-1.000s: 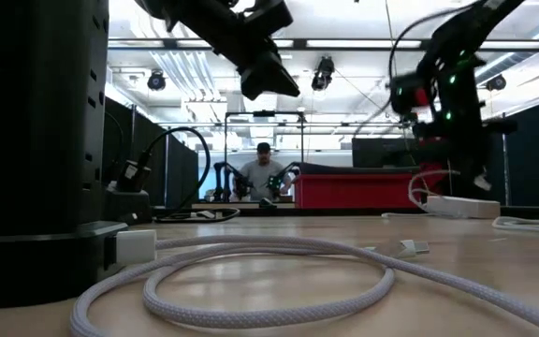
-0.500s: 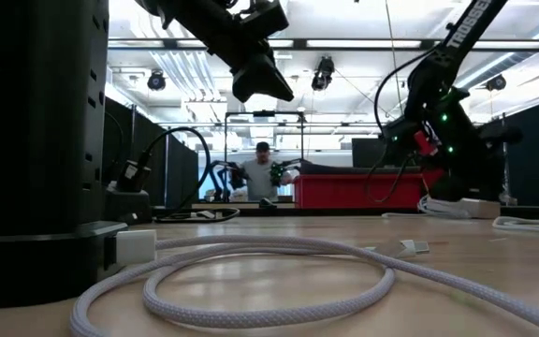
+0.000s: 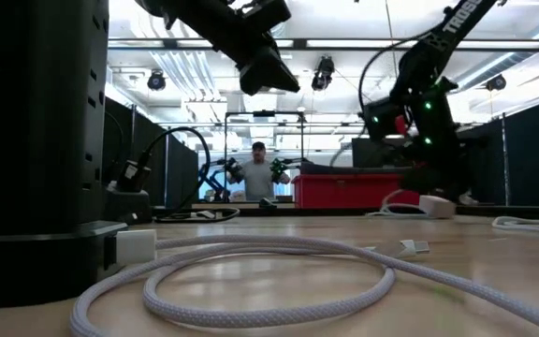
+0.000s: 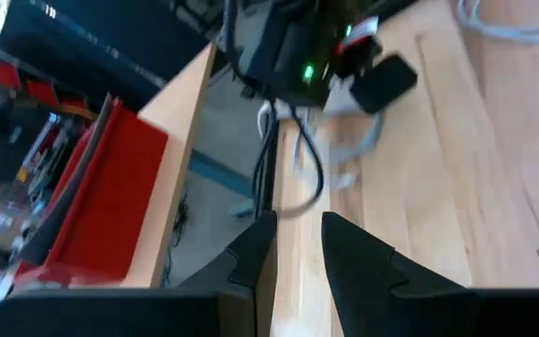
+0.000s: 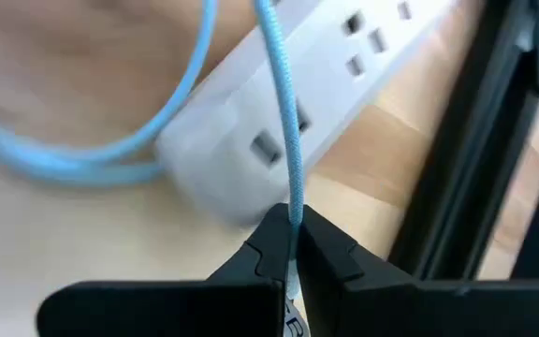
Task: Insert USB
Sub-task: Insert the light blue charger cable into the white outlet extension
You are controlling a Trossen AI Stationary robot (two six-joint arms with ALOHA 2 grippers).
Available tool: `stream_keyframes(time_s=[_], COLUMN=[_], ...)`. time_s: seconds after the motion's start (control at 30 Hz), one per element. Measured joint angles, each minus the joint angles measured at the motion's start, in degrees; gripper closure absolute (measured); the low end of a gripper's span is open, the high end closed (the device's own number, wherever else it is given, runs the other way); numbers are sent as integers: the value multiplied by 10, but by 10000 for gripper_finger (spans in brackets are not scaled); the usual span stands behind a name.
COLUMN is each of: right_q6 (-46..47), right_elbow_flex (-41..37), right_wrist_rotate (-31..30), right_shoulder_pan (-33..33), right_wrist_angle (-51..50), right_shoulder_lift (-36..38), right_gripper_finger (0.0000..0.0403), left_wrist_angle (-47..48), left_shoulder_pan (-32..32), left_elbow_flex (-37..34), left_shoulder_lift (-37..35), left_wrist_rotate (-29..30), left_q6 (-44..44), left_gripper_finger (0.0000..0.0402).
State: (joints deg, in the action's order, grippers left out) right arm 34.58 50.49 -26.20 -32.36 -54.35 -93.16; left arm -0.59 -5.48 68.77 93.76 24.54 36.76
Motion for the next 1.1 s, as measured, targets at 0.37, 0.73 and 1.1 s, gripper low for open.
stream_keyframes(time_s=[0.37,0.73,1.1], right_q6=[-122,-180,-146], right_elbow_flex=[45,20,13], right_wrist_rotate=[-52,-55,-44], right_shoulder_pan=[-39,-106,-34], right_wrist_angle=[48,89,79], right_shoulder_lift=[36,-7,-28], right_gripper_finger=[403,403,403], left_wrist_angle=[-42,-50,-102], left_shoulder_pan=[-41,-76,-79], left_elbow_flex=[0,0,0], left_shoulder_lift=[0,0,19], left_wrist_rotate=[-91,-211,-252], left_q6=[25,5,4], left_gripper_finger=[334,335,336])
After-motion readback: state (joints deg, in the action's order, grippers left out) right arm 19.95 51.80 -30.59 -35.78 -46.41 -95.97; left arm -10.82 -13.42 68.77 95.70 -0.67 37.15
